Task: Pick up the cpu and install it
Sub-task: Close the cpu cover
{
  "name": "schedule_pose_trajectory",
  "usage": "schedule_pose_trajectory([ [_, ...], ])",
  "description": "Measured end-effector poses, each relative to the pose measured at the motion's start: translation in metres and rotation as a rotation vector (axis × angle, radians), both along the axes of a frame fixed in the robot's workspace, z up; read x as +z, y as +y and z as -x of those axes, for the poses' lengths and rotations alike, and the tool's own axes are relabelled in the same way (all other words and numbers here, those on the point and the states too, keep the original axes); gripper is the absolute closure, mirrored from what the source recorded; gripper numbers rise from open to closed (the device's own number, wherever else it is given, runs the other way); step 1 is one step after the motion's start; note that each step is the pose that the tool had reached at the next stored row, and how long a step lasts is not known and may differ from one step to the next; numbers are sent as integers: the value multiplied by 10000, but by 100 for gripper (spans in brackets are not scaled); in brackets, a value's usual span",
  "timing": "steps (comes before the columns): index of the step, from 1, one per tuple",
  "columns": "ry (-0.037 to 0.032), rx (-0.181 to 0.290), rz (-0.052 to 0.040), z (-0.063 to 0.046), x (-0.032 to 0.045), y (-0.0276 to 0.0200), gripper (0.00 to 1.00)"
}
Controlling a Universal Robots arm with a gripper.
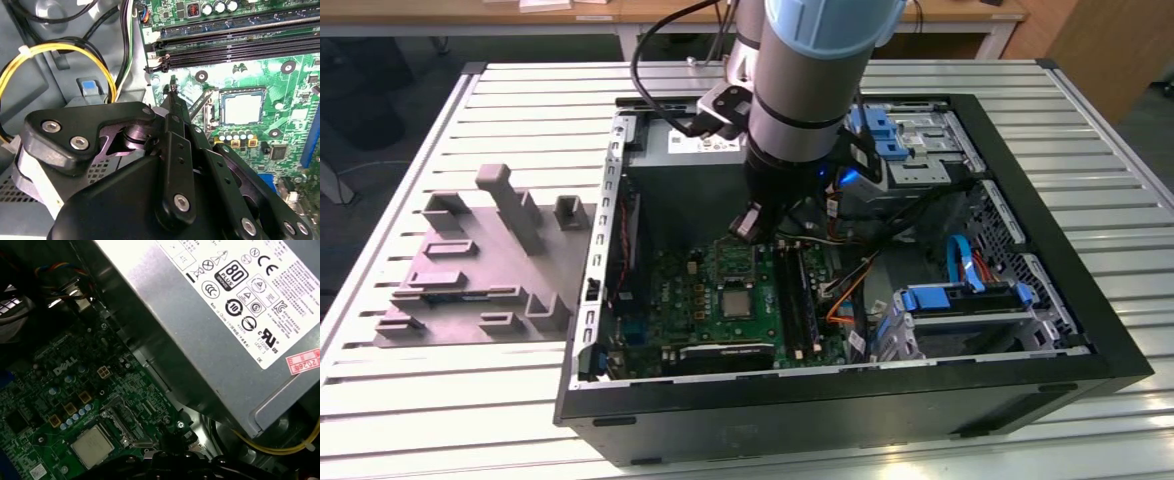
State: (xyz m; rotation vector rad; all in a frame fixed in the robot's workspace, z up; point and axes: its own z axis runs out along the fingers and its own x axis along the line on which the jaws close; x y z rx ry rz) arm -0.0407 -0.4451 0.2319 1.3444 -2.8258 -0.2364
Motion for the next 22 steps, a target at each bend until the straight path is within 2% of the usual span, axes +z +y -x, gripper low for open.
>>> schedule_pose_trajectory([
  [6, 0, 301, -3, 0, 40, 1, 89],
  [12, 0, 896, 4, 0, 59, 1, 89],
  [22, 0, 1122, 3, 0, 82, 0, 89],
])
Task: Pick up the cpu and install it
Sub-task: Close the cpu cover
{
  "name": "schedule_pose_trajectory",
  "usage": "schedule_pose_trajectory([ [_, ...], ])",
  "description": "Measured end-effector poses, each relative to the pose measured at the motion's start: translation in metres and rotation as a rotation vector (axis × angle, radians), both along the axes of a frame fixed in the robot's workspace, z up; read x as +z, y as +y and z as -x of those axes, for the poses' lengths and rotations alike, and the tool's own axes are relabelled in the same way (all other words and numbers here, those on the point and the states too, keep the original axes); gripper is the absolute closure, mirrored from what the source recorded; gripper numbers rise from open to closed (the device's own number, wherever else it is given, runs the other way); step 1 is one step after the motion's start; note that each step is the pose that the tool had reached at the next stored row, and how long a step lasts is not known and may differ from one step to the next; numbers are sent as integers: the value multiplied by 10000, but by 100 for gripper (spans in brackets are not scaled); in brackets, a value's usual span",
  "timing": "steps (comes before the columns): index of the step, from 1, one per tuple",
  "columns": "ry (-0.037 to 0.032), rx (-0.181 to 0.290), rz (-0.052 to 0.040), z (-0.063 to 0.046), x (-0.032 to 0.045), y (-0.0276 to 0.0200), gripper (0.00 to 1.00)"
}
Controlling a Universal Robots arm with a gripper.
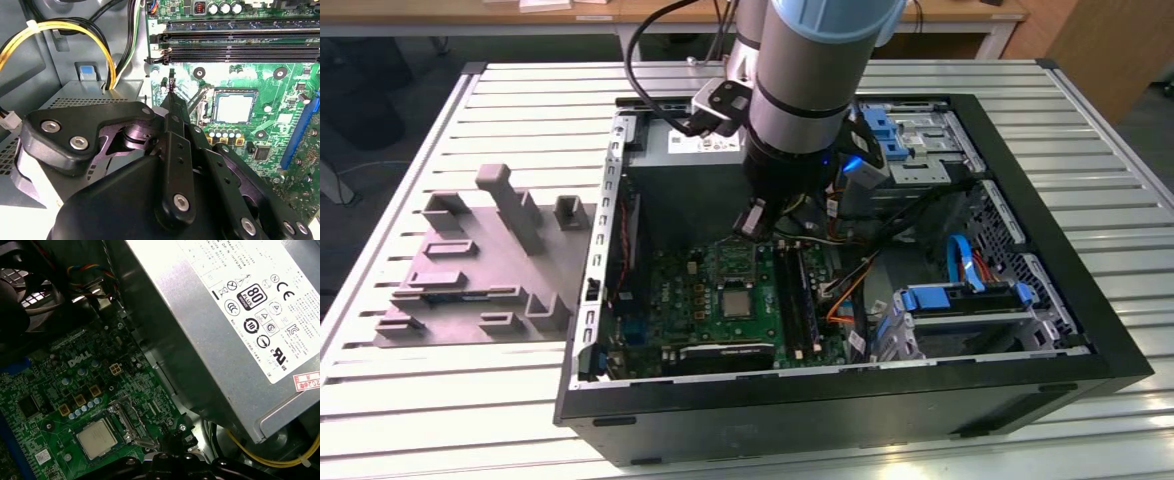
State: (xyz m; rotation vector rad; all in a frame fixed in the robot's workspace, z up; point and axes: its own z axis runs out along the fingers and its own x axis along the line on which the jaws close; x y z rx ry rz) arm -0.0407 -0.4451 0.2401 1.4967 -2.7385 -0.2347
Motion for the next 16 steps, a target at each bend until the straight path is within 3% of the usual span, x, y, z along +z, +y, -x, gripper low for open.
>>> schedule_pose_trajectory([
  [16, 0, 72, -1, 9, 47, 0, 89],
])
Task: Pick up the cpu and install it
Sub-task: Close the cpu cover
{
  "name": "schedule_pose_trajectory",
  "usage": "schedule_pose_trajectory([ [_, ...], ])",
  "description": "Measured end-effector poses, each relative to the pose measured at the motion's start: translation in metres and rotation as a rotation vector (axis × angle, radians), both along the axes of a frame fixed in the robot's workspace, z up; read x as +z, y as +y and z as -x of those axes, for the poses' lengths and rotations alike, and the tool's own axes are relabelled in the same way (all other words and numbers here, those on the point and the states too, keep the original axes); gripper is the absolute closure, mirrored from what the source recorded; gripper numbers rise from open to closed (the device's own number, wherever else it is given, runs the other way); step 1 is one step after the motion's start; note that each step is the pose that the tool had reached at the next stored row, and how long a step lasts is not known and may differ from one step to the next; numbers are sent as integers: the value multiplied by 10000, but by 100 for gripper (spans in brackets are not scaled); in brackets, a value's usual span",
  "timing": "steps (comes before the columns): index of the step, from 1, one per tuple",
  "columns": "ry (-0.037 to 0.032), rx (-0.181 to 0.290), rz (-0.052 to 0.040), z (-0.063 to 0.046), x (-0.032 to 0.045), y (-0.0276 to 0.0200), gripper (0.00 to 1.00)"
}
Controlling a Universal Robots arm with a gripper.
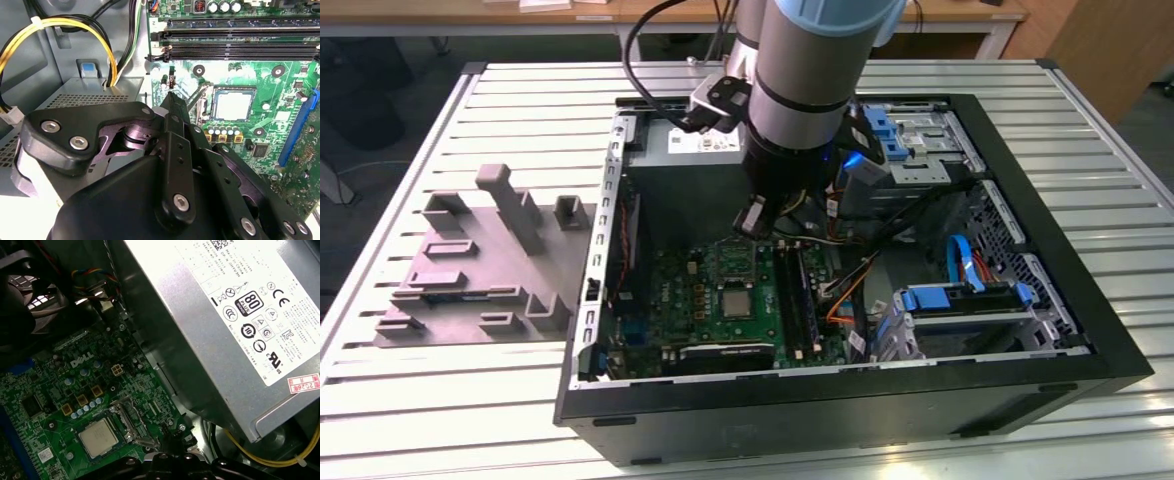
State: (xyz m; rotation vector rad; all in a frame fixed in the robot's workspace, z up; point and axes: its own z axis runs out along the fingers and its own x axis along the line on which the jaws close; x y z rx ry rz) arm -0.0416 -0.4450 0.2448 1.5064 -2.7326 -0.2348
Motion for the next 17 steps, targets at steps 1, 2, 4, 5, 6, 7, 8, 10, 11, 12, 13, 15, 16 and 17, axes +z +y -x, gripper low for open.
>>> schedule_pose_trajectory([
  [1, -1, 9, 0, 1, 2, 0, 89],
  [2, 0, 13, 0, 1, 3, 0, 89],
  [4, 0, 17, 1, 2, 9, 0, 89],
  [5, 0, 18, 1, 2, 11, 0, 89],
  [6, 0, 18, 0, 2, 12, 0, 89],
  [7, 0, 19, 0, 2, 16, 0, 89],
  [8, 0, 21, -1, 2, 18, 0, 89],
  [10, 0, 22, -3, 2, 19, 0, 89],
  [11, 0, 23, -4, 2, 19, 0, 89],
  [12, 0, 24, -6, 2, 20, 0, 89],
  [13, 0, 25, -8, 2, 21, 0, 89],
  [15, 0, 28, -9, 3, 22, -1, 89],
  [16, 1, 33, -7, 4, 23, -4, 89],
  [17, 1, 43, -8, 7, 23, -8, 89],
])
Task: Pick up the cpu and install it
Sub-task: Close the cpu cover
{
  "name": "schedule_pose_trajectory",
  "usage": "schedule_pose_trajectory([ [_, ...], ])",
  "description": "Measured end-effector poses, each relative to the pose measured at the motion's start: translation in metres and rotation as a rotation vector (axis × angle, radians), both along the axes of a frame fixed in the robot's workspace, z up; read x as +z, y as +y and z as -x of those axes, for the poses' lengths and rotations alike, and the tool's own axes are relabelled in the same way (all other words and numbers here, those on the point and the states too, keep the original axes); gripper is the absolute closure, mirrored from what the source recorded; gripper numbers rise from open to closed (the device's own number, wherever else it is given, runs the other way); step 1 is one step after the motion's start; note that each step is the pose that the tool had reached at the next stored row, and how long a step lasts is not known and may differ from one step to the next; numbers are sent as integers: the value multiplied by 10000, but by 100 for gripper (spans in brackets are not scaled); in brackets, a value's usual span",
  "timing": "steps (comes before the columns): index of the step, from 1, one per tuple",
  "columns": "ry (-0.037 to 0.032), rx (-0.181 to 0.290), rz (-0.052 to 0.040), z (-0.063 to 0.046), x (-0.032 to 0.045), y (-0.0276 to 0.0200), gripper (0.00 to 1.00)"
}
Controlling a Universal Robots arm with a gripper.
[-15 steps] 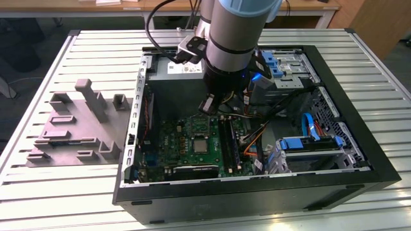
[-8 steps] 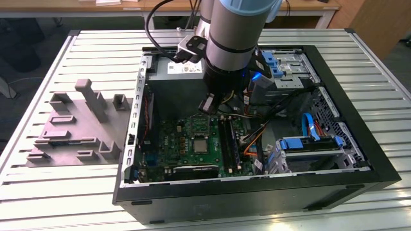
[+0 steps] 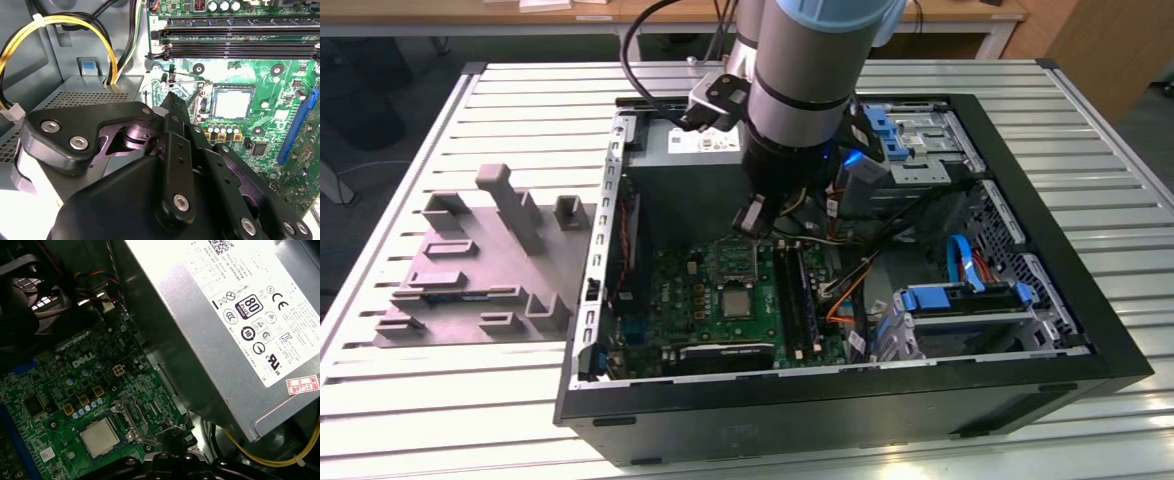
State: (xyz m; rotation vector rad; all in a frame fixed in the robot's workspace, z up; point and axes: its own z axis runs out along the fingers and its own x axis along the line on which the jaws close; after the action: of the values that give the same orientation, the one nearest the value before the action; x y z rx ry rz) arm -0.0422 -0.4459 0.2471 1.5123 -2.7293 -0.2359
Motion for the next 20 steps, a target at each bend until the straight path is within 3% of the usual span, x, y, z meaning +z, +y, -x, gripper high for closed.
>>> schedule_pose_trajectory([
  [20, -1, 491, 103, 18, -1, -121, 89],
])
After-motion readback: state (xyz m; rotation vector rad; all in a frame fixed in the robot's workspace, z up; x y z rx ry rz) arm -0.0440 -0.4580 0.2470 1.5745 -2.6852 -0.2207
